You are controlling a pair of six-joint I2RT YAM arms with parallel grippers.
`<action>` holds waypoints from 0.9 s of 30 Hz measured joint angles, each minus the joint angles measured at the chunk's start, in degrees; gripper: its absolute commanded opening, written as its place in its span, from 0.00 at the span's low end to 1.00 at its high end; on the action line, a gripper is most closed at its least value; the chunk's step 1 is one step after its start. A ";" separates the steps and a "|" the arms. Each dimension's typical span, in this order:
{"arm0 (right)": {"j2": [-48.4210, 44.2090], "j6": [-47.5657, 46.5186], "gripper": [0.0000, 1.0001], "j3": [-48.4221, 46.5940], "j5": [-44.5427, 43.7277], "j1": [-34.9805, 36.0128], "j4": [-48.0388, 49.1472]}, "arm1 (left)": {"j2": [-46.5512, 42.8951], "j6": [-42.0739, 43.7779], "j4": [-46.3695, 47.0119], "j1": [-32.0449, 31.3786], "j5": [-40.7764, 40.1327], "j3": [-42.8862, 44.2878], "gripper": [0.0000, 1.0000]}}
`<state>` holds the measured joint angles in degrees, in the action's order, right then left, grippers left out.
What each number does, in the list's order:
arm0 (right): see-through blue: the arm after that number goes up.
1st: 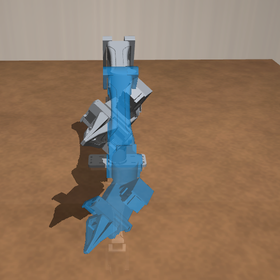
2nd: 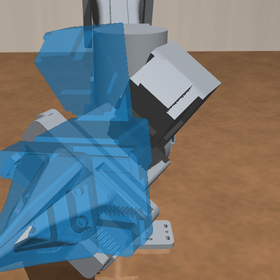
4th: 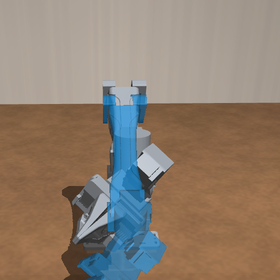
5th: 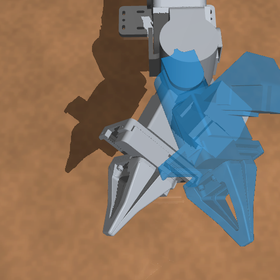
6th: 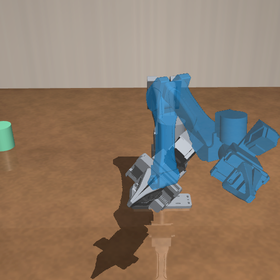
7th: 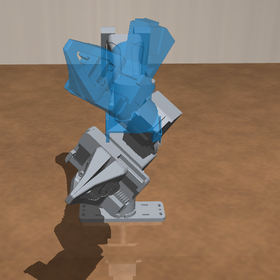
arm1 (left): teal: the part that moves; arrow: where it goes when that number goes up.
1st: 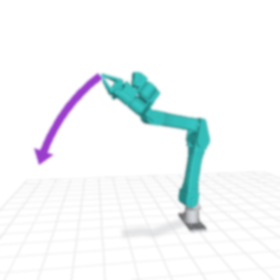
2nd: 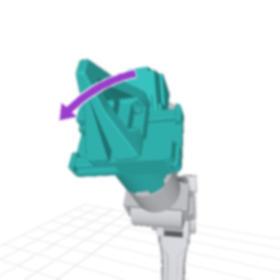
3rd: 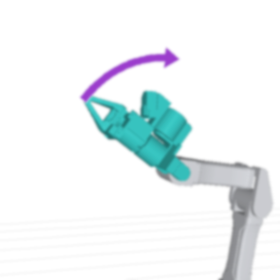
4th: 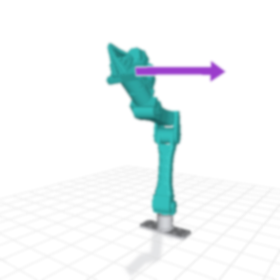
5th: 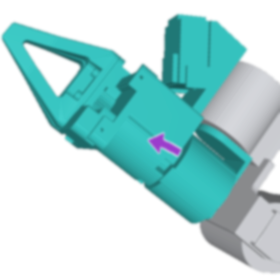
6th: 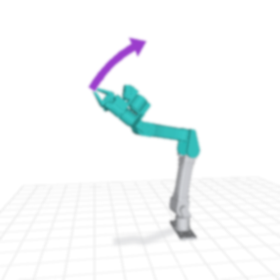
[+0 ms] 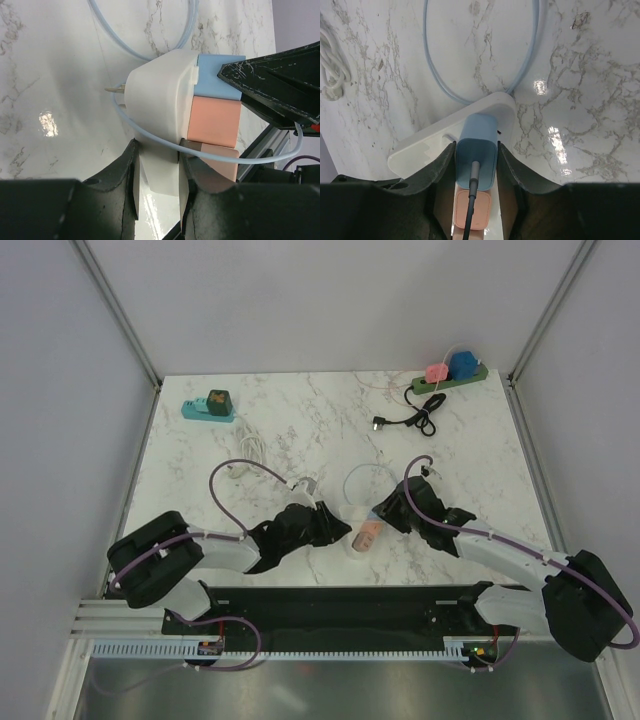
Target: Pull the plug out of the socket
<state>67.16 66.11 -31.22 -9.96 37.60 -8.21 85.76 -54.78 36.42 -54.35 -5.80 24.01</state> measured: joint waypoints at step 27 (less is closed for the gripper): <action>-13.38 -5.88 0.00 1.77 5.97 -7.04 -6.91 | 3.10 -0.31 -7.76 -2.75 -2.10 7.63 0.02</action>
<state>53.78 60.23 -29.45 -3.99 30.57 -15.11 88.86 -55.09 28.67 -57.10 -7.90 31.64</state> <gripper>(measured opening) 0.400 0.344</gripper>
